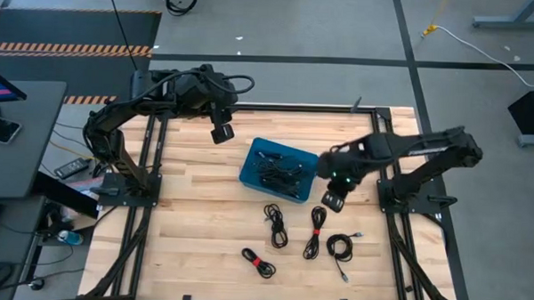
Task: Pick and place USB-C Cables
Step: Put the black charger cable into the blue bin
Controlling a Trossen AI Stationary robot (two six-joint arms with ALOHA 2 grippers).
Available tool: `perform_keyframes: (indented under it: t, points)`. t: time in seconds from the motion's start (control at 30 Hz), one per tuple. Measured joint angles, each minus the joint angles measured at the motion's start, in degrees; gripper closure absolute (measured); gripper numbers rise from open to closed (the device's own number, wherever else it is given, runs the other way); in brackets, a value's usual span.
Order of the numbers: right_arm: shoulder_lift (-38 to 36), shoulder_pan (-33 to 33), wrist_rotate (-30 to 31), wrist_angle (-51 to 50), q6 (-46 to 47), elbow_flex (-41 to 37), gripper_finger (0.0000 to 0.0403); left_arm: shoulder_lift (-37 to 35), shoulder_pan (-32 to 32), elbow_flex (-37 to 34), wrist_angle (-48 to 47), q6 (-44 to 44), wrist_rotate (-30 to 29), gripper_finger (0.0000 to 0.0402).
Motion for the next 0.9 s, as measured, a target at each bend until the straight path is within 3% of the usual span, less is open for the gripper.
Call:
perform_keyframes:
  t: [0.23,0.47,0.67,0.9]
  points:
    - [0.7,7.1,2.3,-2.2,16.9,-3.4,0.0344,0.0,0.0,0.0,0.0,0.7,0.0,0.0251]
    - [2.0,12.7,-0.8,-0.5,29.8,-10.1,0.0265,0.0,0.0,0.0,0.0,1.5,0.0,0.0251]
    - [2.0,17.3,-3.6,5.1,37.6,-16.8,0.022,0.0,0.0,0.0,0.0,1.5,0.0,0.0251]
    - [2.0,21.2,-3.9,17.7,44.1,-26.4,0.0206,0.0,0.0,0.0,0.0,1.5,0.0,0.0251]
